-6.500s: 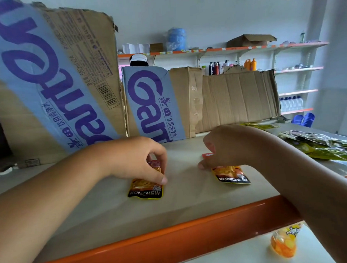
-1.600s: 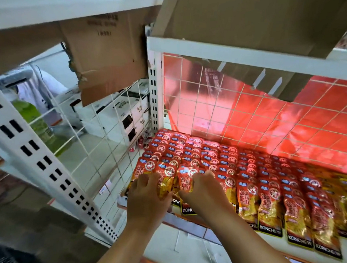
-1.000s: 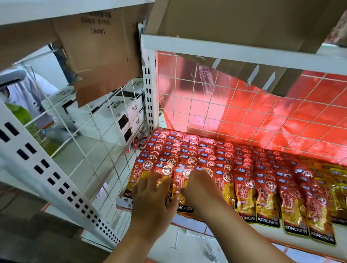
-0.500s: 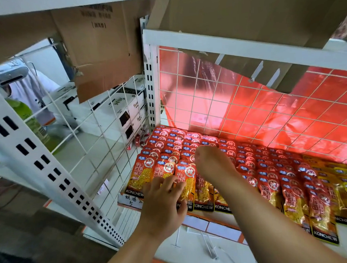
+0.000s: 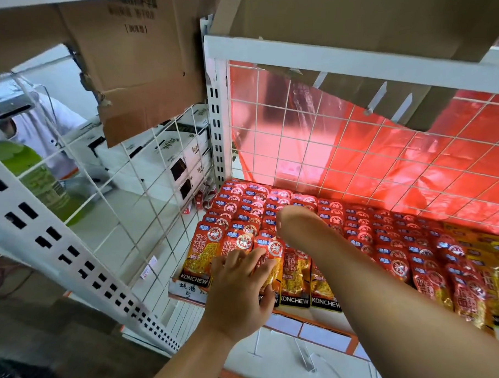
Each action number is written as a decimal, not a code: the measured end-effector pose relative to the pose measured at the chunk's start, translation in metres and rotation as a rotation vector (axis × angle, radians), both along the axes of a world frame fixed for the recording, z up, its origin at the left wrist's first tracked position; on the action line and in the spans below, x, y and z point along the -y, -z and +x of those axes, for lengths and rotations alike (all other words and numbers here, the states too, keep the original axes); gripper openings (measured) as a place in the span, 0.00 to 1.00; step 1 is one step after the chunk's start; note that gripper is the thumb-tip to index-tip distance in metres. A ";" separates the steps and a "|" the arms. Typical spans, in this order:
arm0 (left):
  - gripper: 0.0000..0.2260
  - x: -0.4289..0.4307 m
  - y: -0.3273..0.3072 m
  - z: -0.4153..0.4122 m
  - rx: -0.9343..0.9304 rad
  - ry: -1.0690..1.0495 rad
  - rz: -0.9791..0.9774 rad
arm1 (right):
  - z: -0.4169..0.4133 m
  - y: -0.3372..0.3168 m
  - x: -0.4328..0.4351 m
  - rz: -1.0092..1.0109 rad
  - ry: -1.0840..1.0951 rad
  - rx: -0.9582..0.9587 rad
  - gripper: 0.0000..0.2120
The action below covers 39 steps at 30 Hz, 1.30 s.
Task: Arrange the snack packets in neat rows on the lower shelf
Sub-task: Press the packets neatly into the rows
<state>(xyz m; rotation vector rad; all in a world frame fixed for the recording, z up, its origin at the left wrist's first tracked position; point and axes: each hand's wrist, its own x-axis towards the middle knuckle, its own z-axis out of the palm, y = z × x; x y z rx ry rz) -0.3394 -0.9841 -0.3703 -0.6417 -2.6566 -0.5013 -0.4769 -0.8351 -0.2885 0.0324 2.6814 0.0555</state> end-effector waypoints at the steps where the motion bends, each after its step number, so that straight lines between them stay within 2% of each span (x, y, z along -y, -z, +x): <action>1: 0.21 0.000 0.000 0.000 -0.002 -0.001 0.003 | -0.001 -0.001 0.001 0.010 -0.003 0.020 0.08; 3: 0.21 0.000 0.000 0.000 -0.004 -0.002 -0.001 | -0.003 -0.003 0.003 0.017 0.000 0.076 0.02; 5: 0.21 0.000 0.001 0.000 -0.006 -0.002 -0.019 | -0.001 -0.002 -0.002 -0.012 -0.036 0.073 0.07; 9: 0.22 0.000 0.000 0.000 0.002 0.003 -0.034 | 0.014 -0.006 -0.012 -0.118 -0.118 -0.162 0.06; 11: 0.22 0.000 0.000 0.000 0.002 0.003 -0.038 | 0.008 -0.011 -0.009 -0.054 -0.089 -0.088 0.06; 14: 0.21 0.000 0.000 0.000 -0.001 0.005 -0.033 | -0.003 -0.012 -0.004 -0.009 -0.007 0.046 0.11; 18: 0.21 0.000 0.002 -0.001 0.018 0.003 -0.022 | -0.004 -0.006 -0.007 -0.059 0.013 -0.019 0.03; 22: 0.21 0.000 0.002 -0.001 0.031 -0.001 -0.023 | -0.002 -0.008 -0.012 -0.105 0.016 -0.039 0.08; 27: 0.21 0.000 0.002 -0.001 0.043 -0.001 -0.018 | 0.002 -0.013 -0.019 -0.149 -0.004 -0.127 0.02; 30: 0.21 0.000 0.002 0.000 0.039 0.000 -0.019 | 0.006 -0.012 -0.024 -0.201 -0.045 -0.219 0.13; 33: 0.21 0.000 0.002 0.000 0.039 -0.001 -0.017 | 0.009 -0.010 -0.023 -0.202 -0.087 -0.213 0.17; 39: 0.21 0.000 0.001 0.000 0.025 0.004 -0.010 | 0.008 -0.009 -0.017 -0.088 -0.145 -0.224 0.09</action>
